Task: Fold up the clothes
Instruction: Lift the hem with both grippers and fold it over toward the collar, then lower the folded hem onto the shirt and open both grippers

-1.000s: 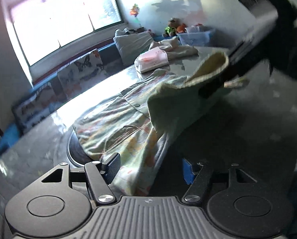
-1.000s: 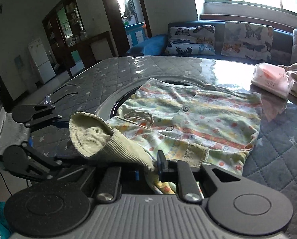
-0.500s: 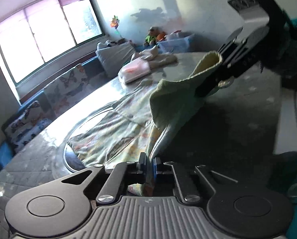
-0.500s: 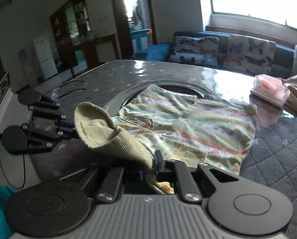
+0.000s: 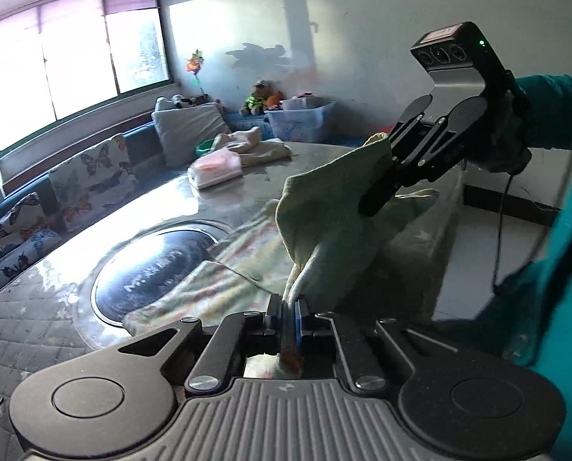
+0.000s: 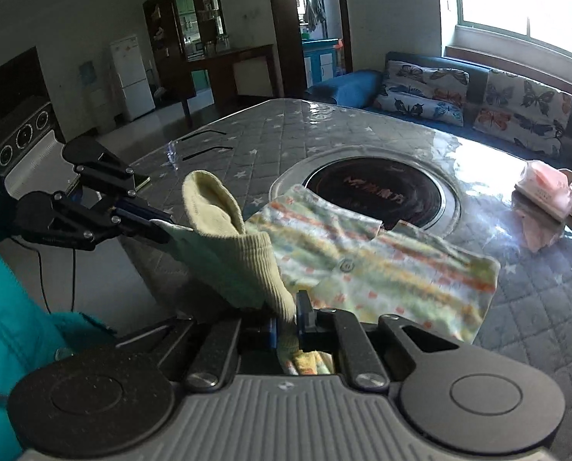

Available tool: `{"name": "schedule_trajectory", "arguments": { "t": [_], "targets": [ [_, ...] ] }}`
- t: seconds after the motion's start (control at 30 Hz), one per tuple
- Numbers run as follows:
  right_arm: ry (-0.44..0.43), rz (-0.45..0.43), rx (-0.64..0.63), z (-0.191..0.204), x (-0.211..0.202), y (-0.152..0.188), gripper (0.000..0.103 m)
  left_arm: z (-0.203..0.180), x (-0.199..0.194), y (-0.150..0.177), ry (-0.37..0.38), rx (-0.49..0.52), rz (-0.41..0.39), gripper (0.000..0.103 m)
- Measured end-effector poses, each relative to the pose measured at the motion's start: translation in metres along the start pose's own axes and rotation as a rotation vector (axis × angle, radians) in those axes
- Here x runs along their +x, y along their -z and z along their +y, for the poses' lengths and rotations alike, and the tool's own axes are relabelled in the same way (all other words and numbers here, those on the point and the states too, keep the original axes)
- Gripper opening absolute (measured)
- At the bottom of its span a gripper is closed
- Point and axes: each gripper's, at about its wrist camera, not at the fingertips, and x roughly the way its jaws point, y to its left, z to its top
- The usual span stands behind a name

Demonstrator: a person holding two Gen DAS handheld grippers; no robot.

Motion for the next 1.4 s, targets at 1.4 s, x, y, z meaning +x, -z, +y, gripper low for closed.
{"name": "schedule_trajectory", "arguments": {
  "t": [1.4],
  "targets": [
    [0.326, -0.059, 0.340, -0.150, 0.126, 0.003, 0.013, 0.171, 0.154, 0.019, -0.339, -0.448, 0.219, 0.022]
  ]
}}
